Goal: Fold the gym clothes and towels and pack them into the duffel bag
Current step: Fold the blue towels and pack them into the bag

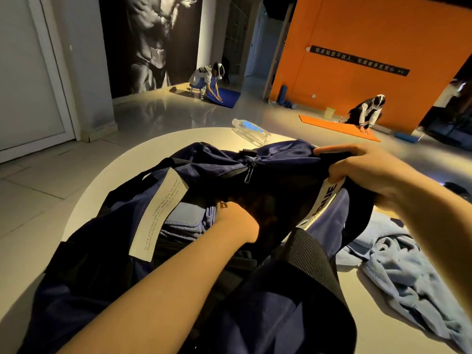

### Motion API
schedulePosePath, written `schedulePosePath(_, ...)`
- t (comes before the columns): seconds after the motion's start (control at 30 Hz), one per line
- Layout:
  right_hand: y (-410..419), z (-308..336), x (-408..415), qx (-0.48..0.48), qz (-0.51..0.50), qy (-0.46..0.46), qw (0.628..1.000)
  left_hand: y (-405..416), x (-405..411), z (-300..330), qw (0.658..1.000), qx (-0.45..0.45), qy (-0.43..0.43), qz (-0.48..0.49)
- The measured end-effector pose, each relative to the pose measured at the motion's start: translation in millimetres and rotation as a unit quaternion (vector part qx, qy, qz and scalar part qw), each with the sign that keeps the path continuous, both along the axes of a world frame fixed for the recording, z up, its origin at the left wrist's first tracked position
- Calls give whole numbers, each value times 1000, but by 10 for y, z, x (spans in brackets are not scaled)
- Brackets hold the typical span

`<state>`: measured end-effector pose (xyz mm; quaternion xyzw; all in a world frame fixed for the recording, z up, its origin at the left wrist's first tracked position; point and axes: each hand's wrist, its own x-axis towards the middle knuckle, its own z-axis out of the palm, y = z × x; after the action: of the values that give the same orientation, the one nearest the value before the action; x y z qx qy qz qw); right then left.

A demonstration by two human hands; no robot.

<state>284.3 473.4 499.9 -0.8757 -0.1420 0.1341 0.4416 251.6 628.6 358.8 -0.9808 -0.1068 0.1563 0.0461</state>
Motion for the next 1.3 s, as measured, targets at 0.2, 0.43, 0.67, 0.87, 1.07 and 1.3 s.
schedulePosePath(0.2, 38, -129, 39, -12, 0, -25, 1000, 160, -568, 26, 989, -12, -142, -47)
schedulePosePath(0.43, 152, -420, 147, -53, 26, -78, 995, 806, -982, 346, 904, 13, -427, 21)
schedulePosePath(0.67, 266, -458, -21, -373, 61, -339, 862, 1193, -840, 585, 940, 0, -331, 81)
schedulePosePath(0.87, 863, -867, -755, -301, 222, -434, 819, 1413, -813, 1192, 944, -63, -317, 63)
schedulePosePath(1.07, 1066, -1311, -479, -372, 326, -261, 829, 1365, -759, 1399, 944, -88, -315, 36)
schedulePosePath(1.3, 1178, -1325, -530, -355, 331, -265, 833, 1370, -794, 1255, 943, -133, -301, 42)
